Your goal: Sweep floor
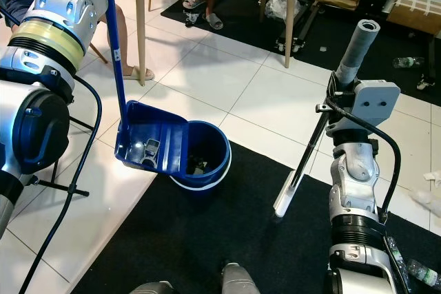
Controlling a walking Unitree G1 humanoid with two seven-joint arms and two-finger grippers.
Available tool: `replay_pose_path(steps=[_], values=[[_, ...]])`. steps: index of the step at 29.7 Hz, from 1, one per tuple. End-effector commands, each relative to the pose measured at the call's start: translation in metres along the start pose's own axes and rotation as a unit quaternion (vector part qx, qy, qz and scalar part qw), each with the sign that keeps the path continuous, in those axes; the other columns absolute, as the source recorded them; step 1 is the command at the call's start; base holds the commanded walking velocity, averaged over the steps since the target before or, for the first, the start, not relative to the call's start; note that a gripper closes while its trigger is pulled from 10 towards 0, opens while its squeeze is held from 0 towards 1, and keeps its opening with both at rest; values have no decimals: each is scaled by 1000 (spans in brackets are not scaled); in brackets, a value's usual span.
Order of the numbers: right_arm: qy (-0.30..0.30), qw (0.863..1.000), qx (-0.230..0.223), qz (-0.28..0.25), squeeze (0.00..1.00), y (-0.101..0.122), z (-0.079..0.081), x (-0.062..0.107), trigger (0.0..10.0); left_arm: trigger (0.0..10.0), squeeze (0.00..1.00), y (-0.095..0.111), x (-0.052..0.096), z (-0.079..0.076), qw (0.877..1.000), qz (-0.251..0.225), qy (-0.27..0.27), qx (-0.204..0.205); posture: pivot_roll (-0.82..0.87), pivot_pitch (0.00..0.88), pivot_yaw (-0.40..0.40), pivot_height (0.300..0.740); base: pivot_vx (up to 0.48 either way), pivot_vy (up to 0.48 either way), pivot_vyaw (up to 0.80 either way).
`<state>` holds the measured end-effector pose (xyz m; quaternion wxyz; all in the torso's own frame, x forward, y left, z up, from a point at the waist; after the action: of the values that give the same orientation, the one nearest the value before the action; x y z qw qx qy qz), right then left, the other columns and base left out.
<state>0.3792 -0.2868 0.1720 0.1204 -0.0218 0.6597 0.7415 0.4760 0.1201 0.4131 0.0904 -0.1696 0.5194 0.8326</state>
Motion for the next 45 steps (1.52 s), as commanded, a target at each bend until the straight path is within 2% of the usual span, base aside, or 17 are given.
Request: replay_pose_path(steps=[1, 12, 16, 17, 18, 20, 21, 24, 30, 36, 45], values=[[3, 1000, 3, -14, 0, 5, 2, -1, 10000, 10000, 0, 31, -1, -2, 999, -46, 3, -16, -9, 31, 54, 740, 0, 0, 0], [1, 1000, 4, -13, 0, 3, 1, 0, 10000, 10000, 0, 46, 3, -27, 997, -73, -20, -35, -10, 33, 52, 740, 0, 0, 0], [2, 1000, 4, -12, 0, 3, 1, 0, 10000, 10000, 0, 47, 4, -31, 996, -75, -23, -35, -9, 33, 50, 740, 0, 0, 0], [3, 1000, 4, -12, 0, 3, 2, -1, 10000, 10000, 0, 51, 6, -40, 996, -81, -33, -34, -9, 32, 48, 740, 0, 0, 0], [3, 1000, 4, -12, 0, 3, 2, -1, 10000, 10000, 0, 51, 6, -40, 996, -81, -33, -34, -9, 32, 48, 740, 0, 0, 0], [6, 1000, 4, -11, 0, 3, 3, -2, 10000, 10000, 0, 59, 11, -60, 994, -96, -54, -26, -9, 30, 46, 740, 0, 0, 0], [6, 1000, 4, -11, 0, 3, 3, -2, 10000, 10000, 0, 59, 11, -60, 994, -96, -54, -26, -9, 30, 46, 740, 0, 0, 0], [8, 1000, 5, -11, 0, 3, 4, -2, 10000, 10000, 0, 67, 17, -78, 991, -112, -71, -24, -12, 29, 44, 740, 0, 0, 0], [10, 1000, 6, -11, 0, 4, 4, -3, 10000, 10000, 0, 80, 28, -102, 986, -136, -93, -20, -14, 29, 43, 740, 0, 0, 0], [11, 1000, 7, -12, 0, 4, 4, -4, 10000, 10000, 0, 91, 37, -120, 982, -154, -110, -11, -16, 25, 44, 740, 0, 0, 0], [12, 1000, 7, -11, 0, 5, 5, -4, 10000, 10000, 0, 96, 48, -138, 978, -163, -131, 6, -17, 26, 43, 740, 0, 0, 0]])
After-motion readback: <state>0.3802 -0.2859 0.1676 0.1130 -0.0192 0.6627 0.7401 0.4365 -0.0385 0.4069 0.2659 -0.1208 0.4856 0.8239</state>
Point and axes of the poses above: a point about 5 cm out from each wrist's last joint towards the gripper, its own x axis pointing back from the gripper into the wrist, its own y axis along the axis of the wrist's last joint, z = x × y, the point moved 6 cm from there along -x, pointing out of the wrist towards the gripper, and after that the axes turned 12 degrees about -x, right-handed, at the moved point
